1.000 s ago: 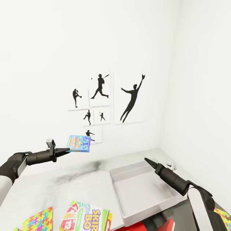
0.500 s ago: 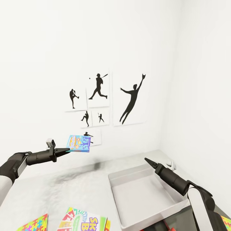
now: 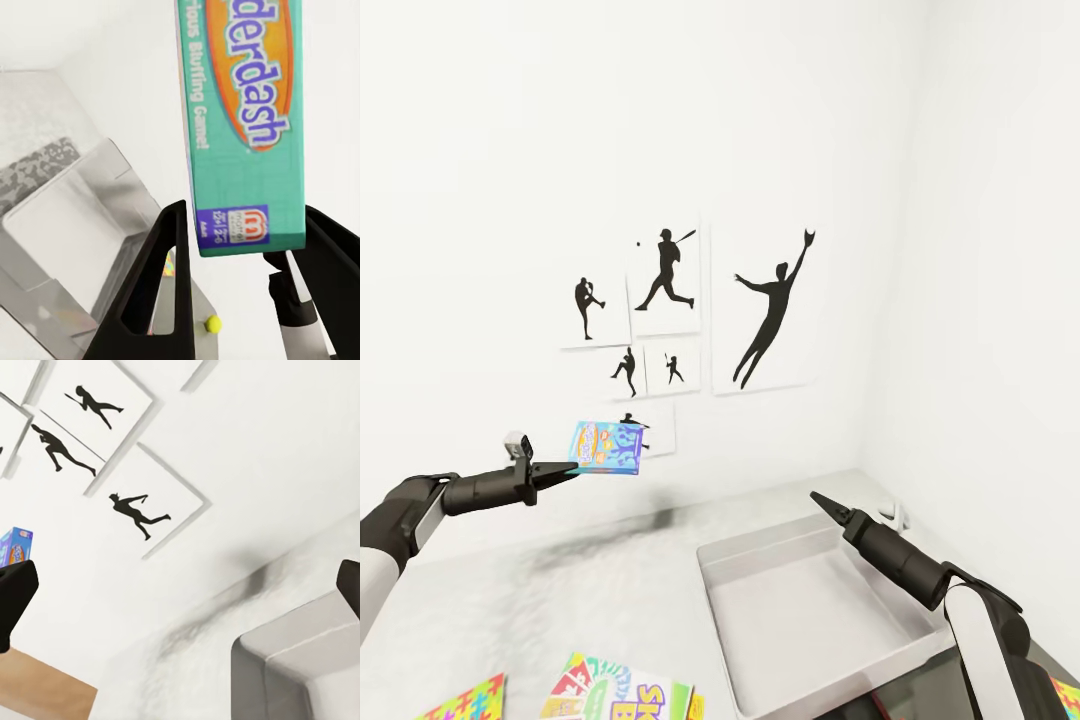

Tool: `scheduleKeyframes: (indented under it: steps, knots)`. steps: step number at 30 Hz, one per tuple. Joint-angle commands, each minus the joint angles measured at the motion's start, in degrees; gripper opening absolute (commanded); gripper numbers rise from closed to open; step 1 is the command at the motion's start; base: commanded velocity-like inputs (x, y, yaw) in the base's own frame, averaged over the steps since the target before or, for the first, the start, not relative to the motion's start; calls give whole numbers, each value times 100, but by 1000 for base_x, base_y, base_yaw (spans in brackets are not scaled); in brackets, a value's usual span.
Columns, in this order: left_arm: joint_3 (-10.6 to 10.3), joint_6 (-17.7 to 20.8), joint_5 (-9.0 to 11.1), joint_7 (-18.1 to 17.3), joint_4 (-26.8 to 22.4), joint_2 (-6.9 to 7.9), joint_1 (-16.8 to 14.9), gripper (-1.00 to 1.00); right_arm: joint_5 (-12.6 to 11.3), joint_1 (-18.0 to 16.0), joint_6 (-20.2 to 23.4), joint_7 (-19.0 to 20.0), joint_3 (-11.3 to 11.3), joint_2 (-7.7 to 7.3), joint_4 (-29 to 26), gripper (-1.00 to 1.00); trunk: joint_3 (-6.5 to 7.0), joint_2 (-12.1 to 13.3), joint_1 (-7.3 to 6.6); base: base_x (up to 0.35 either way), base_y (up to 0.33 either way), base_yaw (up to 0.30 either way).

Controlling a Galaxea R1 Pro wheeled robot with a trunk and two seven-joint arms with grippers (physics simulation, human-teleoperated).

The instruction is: Put all the toys in the child's room - the three board games (two on the bed and one on the table), the two jigsaw puzzles on the table, and the tennis ball on the table - inside the toy box on the table in the child's room.

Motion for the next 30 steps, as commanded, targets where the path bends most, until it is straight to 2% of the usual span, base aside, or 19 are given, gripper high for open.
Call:
scheduleKeyframes:
  steps: [1,30]
  knots:
    - [0,59,-1,-24,-1,1,-2,-100,-2,-3,38,21,-13,3,-1,100,-3,-4,2,59,0,0]
    - [0,60,-1,-24,5,1,0,-100,-5,-3,50,33,-57,-5,-33,100,-3,-4,2,19,0,0]
